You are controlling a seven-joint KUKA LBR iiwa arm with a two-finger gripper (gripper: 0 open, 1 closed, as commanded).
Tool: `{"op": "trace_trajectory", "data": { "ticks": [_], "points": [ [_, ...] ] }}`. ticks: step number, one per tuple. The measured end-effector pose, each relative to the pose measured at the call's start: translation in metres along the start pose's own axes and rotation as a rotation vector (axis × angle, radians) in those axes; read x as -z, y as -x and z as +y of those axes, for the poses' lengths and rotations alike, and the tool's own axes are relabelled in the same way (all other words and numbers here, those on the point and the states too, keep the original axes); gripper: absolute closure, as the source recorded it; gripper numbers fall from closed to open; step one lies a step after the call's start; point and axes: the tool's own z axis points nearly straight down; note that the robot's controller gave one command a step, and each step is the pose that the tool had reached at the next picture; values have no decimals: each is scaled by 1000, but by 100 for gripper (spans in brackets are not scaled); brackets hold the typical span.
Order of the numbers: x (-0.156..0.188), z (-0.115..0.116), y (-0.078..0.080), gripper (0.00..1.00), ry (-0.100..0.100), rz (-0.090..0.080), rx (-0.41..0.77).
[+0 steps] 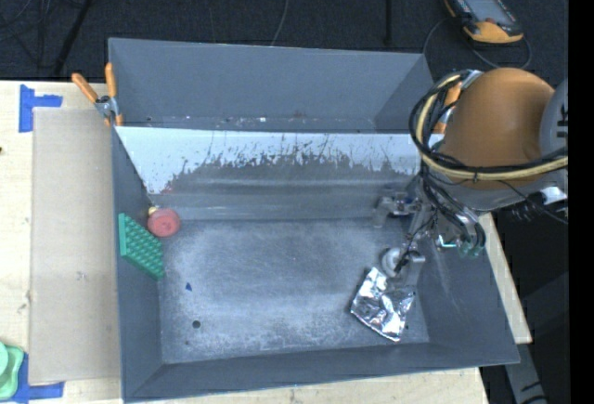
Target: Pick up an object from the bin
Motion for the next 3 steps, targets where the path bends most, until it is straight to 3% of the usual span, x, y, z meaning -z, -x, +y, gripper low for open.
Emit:
{"op": "trace_trajectory", "data": {
  "ticks": [1,2,3],
  "points": [
    [-131,-19,-32,0,0,-1,642],
    [-129,-19,-30,100,-2,-6,645],
    [49,-23,-20,100,-8,-16,645]
  ]
}}
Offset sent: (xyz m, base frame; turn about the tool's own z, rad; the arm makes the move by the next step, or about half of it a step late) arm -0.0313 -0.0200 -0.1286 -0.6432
